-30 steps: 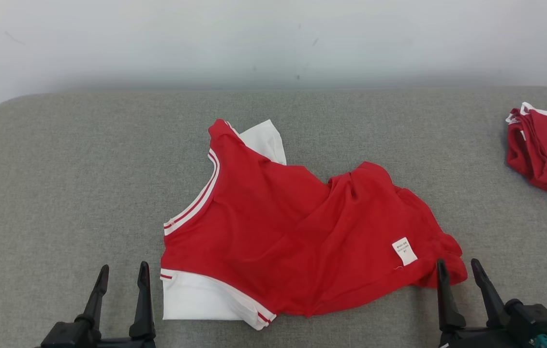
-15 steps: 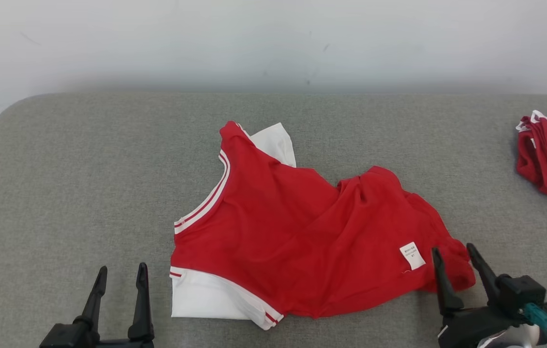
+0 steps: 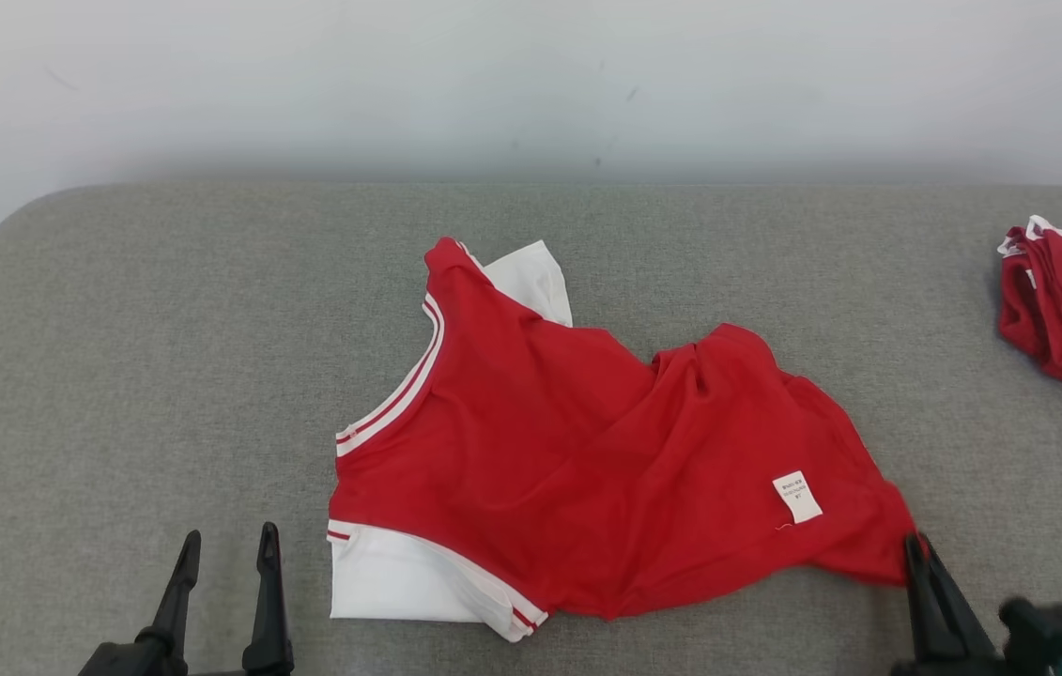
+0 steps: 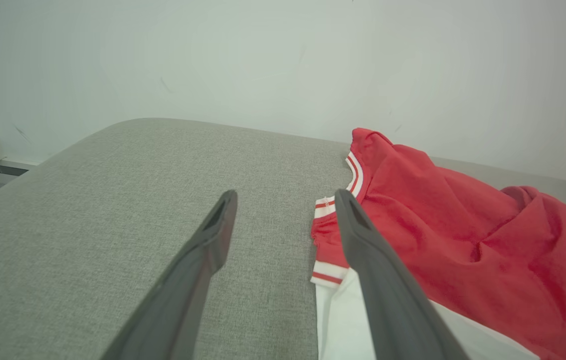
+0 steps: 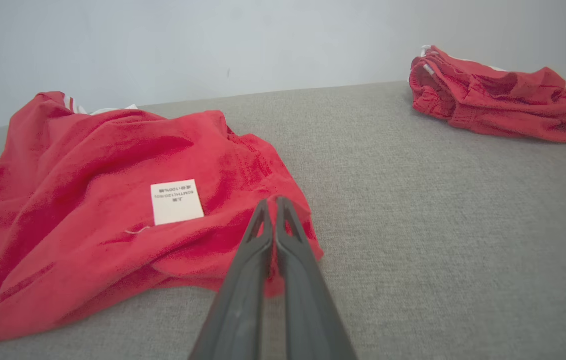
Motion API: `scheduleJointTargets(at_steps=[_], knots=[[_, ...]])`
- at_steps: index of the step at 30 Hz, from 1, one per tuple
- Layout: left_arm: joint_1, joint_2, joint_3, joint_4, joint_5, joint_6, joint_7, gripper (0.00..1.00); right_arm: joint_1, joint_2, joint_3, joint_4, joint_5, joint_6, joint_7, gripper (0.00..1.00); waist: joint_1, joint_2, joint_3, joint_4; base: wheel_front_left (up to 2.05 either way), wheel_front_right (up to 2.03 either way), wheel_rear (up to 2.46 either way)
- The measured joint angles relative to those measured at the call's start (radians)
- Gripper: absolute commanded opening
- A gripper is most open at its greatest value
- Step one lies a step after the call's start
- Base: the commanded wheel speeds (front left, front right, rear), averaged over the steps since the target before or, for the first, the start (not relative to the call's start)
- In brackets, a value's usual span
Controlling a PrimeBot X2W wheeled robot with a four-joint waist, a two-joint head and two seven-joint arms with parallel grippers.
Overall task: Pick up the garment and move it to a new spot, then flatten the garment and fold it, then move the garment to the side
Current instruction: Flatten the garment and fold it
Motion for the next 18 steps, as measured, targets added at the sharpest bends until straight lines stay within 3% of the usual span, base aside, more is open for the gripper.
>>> scheduleJointTargets(at_steps=[5,6,7,8,18], knots=[[0.001,0.000,-0.008,-0.008,-0.002,0.009,0.000,1.00,0.111,0.018,-0.023,-0.063,0.028,0.000,-0.004,0.00,0.0000,0.0000,-0.001,-0.010,0.00,0.00,0.00],[0.001,0.000,-0.008,-0.010,-0.002,0.009,0.000,1.00,0.128,0.020,-0.028,-0.069,0.029,0.000,-0.004,0.32,0.0000,0.0000,-0.001,-0.013,0.00,0.00,0.00],[0.004,0.000,-0.007,-0.011,-0.002,0.010,0.000,1.00,0.140,0.023,-0.028,-0.076,0.029,0.000,-0.004,0.90,0.0000,0.0000,-0.001,-0.016,0.00,0.00,0.00],[0.006,0.000,-0.008,-0.011,-0.002,0.010,0.000,1.00,0.150,0.025,-0.028,-0.084,0.029,0.000,-0.004,1.00,0.0000,0.0000,-0.001,-0.019,0.00,0.00,0.00],[0.021,0.000,-0.004,0.003,0.004,0.003,0.000,1.00,0.175,0.034,-0.048,-0.159,0.034,0.000,-0.005,1.00,-0.0001,0.0001,-0.029,-0.032,0.00,0.00,0.00]])
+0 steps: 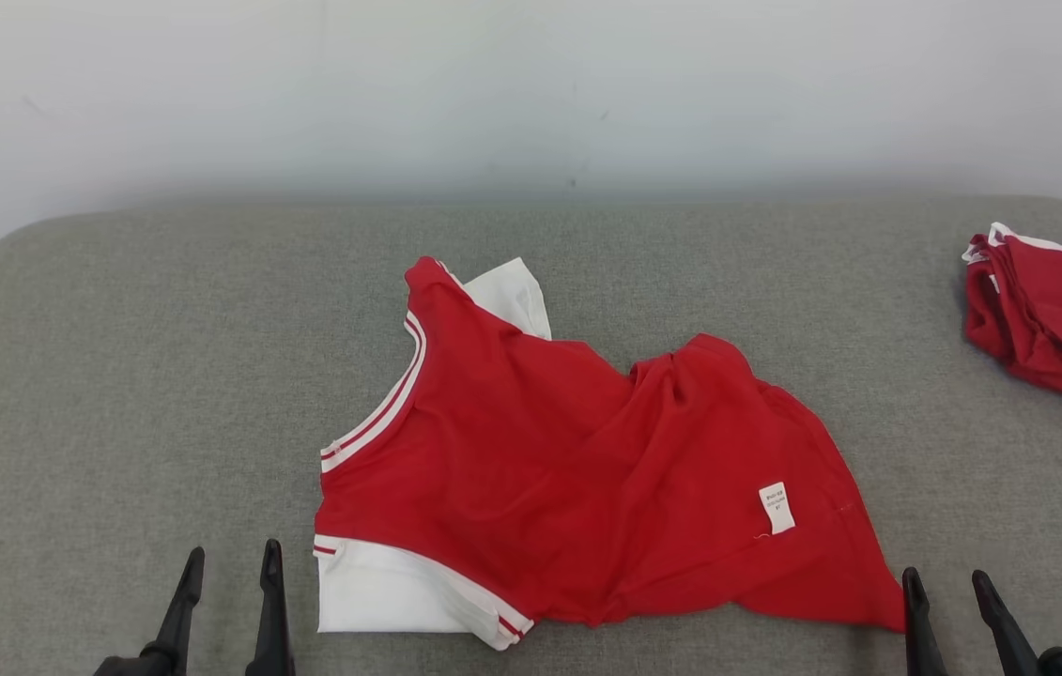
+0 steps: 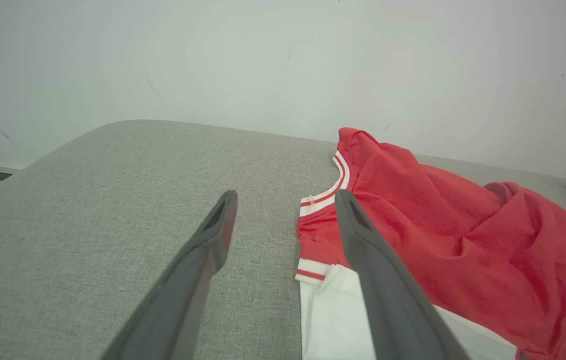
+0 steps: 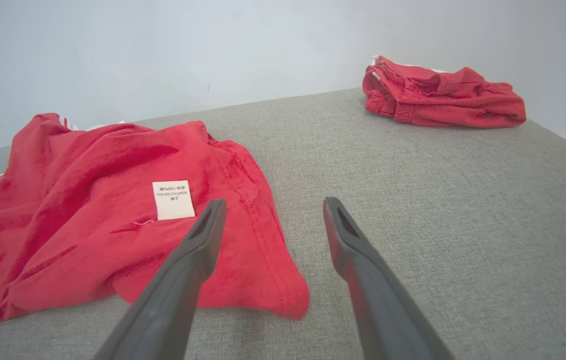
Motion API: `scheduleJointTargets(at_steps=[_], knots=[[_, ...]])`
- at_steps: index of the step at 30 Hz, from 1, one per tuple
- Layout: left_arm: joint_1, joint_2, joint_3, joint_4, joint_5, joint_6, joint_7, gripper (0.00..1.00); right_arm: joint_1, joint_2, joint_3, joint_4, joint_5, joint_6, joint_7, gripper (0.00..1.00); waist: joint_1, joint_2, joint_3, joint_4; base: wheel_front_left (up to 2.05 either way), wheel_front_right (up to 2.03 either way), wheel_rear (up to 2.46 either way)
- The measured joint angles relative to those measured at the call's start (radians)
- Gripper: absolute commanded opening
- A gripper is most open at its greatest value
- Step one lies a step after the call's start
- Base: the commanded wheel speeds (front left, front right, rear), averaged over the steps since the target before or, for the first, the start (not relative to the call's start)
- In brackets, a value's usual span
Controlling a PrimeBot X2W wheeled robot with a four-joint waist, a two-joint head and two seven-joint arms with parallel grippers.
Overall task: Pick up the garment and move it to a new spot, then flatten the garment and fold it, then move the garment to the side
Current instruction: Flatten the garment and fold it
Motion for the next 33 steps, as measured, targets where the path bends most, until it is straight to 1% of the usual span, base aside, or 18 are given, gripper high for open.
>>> scheduleJointTargets(at_steps=[5,10,18,23,29,30,31,32,33], knots=[[0.016,0.000,-0.010,0.013,0.007,-0.003,0.000,1.00,-0.008,0.010,0.022,-0.027,-0.002,0.000,0.000,1.00,0.0000,-0.0001,-0.016,-0.002,0.00,0.00,0.00],[0.019,-0.001,-0.049,0.061,0.024,-0.012,0.000,1.00,-0.016,0.020,0.042,-0.031,-0.005,0.000,0.000,1.00,0.0000,0.0000,-0.023,-0.010,0.00,0.00,0.00],[-0.065,0.029,-0.103,0.197,0.031,-0.018,0.000,1.00,-0.046,0.030,0.076,-0.031,-0.010,0.000,0.000,1.00,0.0000,0.0000,-0.008,-0.037,0.00,0.00,0.00],[-0.131,0.057,-0.143,0.295,-0.001,-0.018,0.000,1.00,-0.062,0.031,0.084,-0.029,-0.008,0.000,0.000,1.00,0.0001,0.0000,0.013,-0.062,0.00,0.00,0.00],[-0.179,0.081,-0.162,0.394,-0.031,-0.018,0.000,1.00,-0.074,0.036,0.084,-0.028,-0.008,0.000,0.000,1.00,0.0001,0.0000,0.036,-0.092,0.00,0.00,0.00],[-0.184,0.082,-0.168,0.407,-0.040,-0.018,0.000,0.69,-0.074,0.037,0.084,-0.028,-0.008,0.000,0.000,1.00,0.0001,0.0000,0.038,-0.095,0.00,0.00,0.00],[-0.189,0.084,-0.176,0.416,-0.048,-0.020,0.000,0.28,-0.074,0.037,0.083,-0.028,-0.008,0.000,0.000,1.00,0.0001,0.0000,0.041,-0.098,0.00,0.00,0.00],[-0.195,0.086,-0.181,0.422,-0.057,-0.020,0.000,0.00,-0.074,0.038,0.082,-0.028,-0.008,0.000,0.000,1.00,0.0001,0.0000,0.042,-0.100,0.00,0.00,0.00],[-0.200,0.091,-0.190,0.423,-0.058,-0.020,0.000,0.00,-0.074,0.038,0.081,-0.029,-0.008,0.000,0.000,1.00,0.0001,0.0000,0.043,-0.101,0.00,0.00,0.00]])
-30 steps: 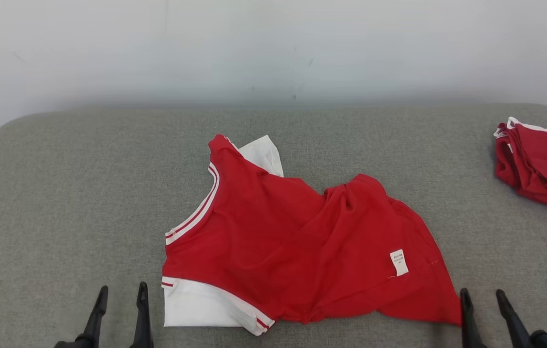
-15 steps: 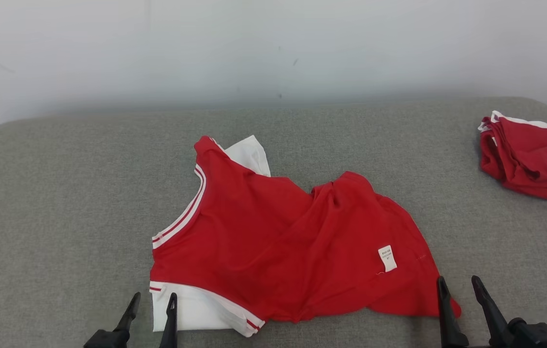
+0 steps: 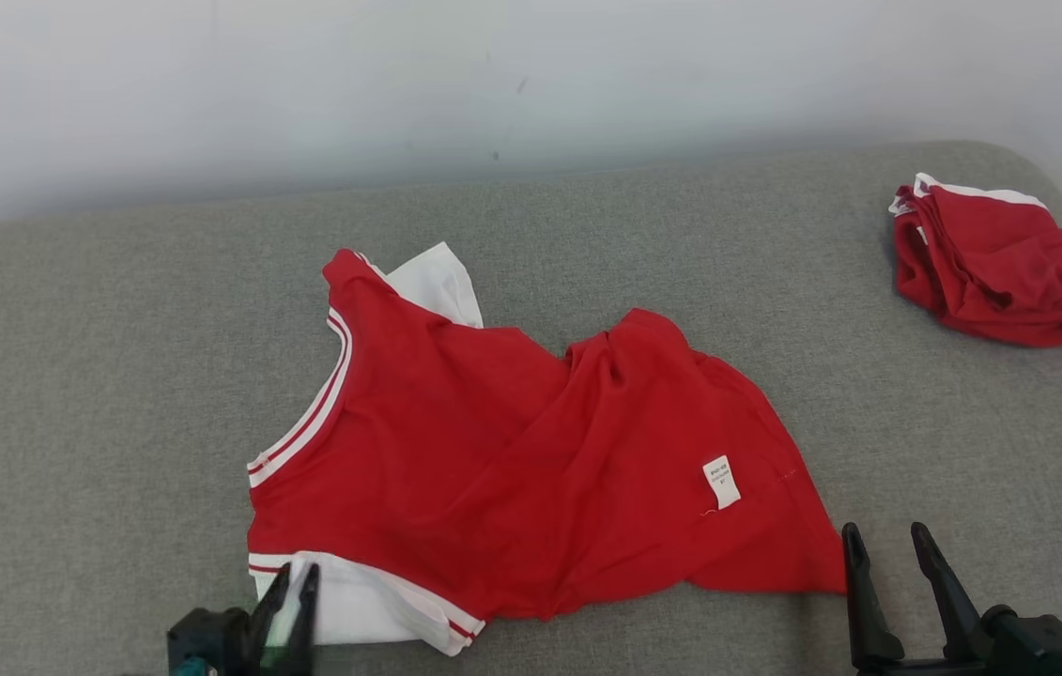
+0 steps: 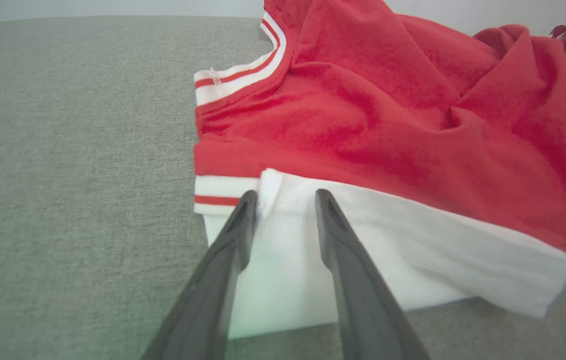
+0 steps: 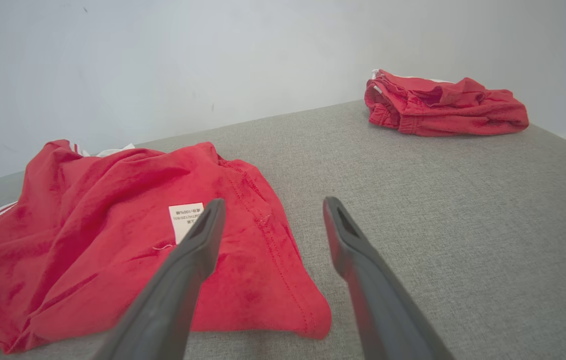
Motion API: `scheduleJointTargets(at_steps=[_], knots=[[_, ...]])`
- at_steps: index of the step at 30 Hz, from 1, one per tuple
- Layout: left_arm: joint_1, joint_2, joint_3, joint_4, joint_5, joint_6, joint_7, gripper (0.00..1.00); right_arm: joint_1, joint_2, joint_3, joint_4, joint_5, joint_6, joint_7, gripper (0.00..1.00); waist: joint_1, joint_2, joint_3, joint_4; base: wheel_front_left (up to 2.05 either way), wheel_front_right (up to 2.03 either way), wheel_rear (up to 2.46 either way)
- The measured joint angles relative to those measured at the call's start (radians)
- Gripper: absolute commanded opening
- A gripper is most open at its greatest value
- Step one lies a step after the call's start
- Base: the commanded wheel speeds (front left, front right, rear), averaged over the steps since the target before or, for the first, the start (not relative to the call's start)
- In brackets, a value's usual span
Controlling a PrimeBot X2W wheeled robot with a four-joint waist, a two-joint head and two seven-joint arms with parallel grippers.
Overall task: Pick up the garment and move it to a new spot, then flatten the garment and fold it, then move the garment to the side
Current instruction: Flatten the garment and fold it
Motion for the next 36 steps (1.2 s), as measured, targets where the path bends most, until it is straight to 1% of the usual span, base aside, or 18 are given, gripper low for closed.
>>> scheduleJointTargets(at_steps=[5,7,11,13,17,25,26,27,28,29,34,36], knots=[[-0.001,0.008,-0.020,-0.037,-0.007,0.000,0.000,0.00,0.004,0.004,-0.010,-0.002,-0.002,0.000,0.000,1.00,0.0000,0.0000,-0.006,0.014,0.00,0.00,0.00],[0.017,0.015,-0.042,-0.078,-0.005,0.000,0.000,0.00,0.005,0.006,-0.011,-0.001,-0.002,0.000,0.000,1.00,0.0000,0.0000,-0.011,0.022,0.00,0.00,0.00],[0.106,0.034,-0.105,-0.202,0.001,0.000,0.000,0.00,0.008,0.007,-0.018,-0.005,-0.002,0.000,0.000,1.00,-0.0001,-0.0001,-0.019,0.040,0.00,0.00,0.00],[0.159,0.049,-0.133,-0.239,0.004,0.000,0.000,0.00,0.012,0.009,-0.022,-0.006,-0.001,0.000,0.000,1.00,0.0000,0.0000,-0.021,0.050,0.00,0.00,0.00],[0.226,0.071,-0.145,-0.249,-0.006,0.000,0.000,0.00,0.017,0.013,-0.021,-0.003,0.000,0.000,0.000,1.00,-0.0001,-0.0001,-0.022,0.071,0.00,0.00,0.00],[0.286,0.061,-0.115,-0.235,-0.022,0.000,0.000,0.00,0.022,0.007,-0.019,0.011,0.001,0.000,0.000,1.00,0.0000,0.0000,-0.034,0.084,0.00,0.00,0.00],[0.290,0.060,-0.113,-0.230,-0.025,0.000,0.000,0.08,0.022,0.006,-0.019,0.013,0.001,0.000,0.000,1.00,-0.0001,0.0000,-0.036,0.083,0.00,0.00,0.00],[0.296,0.058,-0.109,-0.226,-0.026,0.000,0.000,0.24,0.024,0.005,-0.021,0.014,0.001,0.000,0.000,1.00,0.0000,0.0000,-0.039,0.083,0.00,0.00,0.00],[0.300,0.057,-0.105,-0.224,-0.025,0.000,0.000,0.51,0.026,0.004,-0.022,0.015,0.002,0.000,0.000,1.00,0.0000,0.0000,-0.042,0.084,0.00,0.00,0.00],[0.303,0.055,-0.100,-0.224,-0.023,0.000,0.000,1.00,0.028,0.004,-0.025,0.017,0.002,0.000,0.000,1.00,-0.0001,0.0000,-0.045,0.085,0.00,0.00,0.00],[0.309,0.043,-0.076,-0.249,-0.020,0.000,0.000,1.00,0.036,0.005,-0.026,0.023,0.002,0.000,0.000,1.00,-0.0001,0.0000,-0.061,0.088,0.00,0.00,0.00],[0.317,0.029,-0.040,-0.282,-0.017,0.000,0.000,1.00,0.037,0.006,-0.025,0.024,0.002,0.000,0.000,1.00,-0.0001,-0.0001,-0.069,0.089,0.00,0.00,0.00]])
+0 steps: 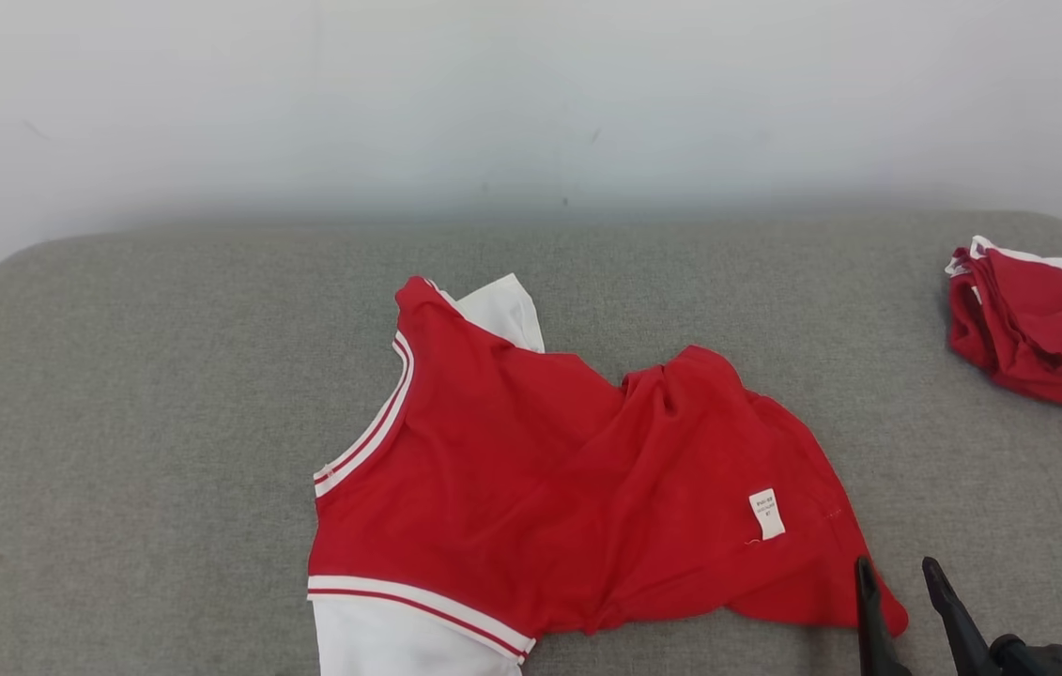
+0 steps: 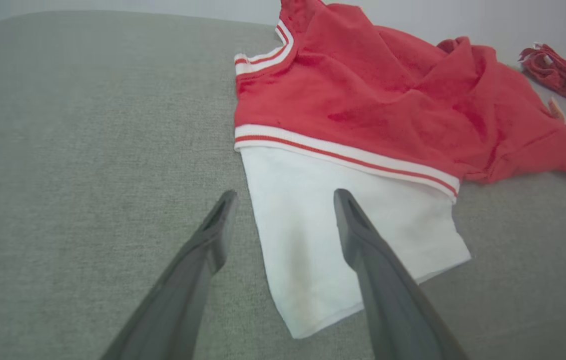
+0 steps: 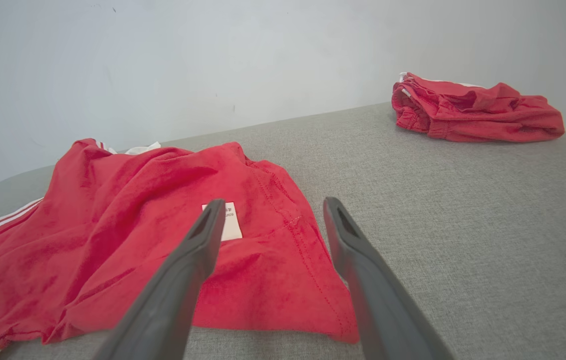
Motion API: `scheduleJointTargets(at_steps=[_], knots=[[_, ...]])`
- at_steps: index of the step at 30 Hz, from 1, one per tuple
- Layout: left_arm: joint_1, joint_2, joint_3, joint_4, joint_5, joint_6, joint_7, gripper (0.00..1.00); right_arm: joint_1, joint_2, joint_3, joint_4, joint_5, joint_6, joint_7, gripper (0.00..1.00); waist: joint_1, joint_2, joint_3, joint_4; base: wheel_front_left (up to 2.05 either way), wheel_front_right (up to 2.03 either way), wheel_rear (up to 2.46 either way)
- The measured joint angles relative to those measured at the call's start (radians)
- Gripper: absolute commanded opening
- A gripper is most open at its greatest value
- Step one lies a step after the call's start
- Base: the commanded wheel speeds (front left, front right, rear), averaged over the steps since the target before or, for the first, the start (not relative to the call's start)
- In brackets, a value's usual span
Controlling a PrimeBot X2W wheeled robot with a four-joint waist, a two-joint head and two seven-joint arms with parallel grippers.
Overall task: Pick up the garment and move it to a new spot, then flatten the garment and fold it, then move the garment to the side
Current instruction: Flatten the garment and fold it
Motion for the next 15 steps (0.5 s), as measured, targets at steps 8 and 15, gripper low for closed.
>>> scheduleJointTargets(at_steps=[8,15], knots=[[0.030,-0.060,0.155,-0.113,0.047,0.000,0.000,1.00,0.009,0.001,-0.002,-0.002,0.000,0.000,0.000,1.00,0.0000,0.0000,-0.030,0.004,0.00,0.00,0.00],[0.022,-0.096,0.273,-0.180,0.087,0.000,0.000,1.00,0.007,0.009,-0.002,-0.029,-0.004,0.000,0.000,1.00,0.0000,0.0000,-0.049,-0.004,0.00,0.00,0.00]])
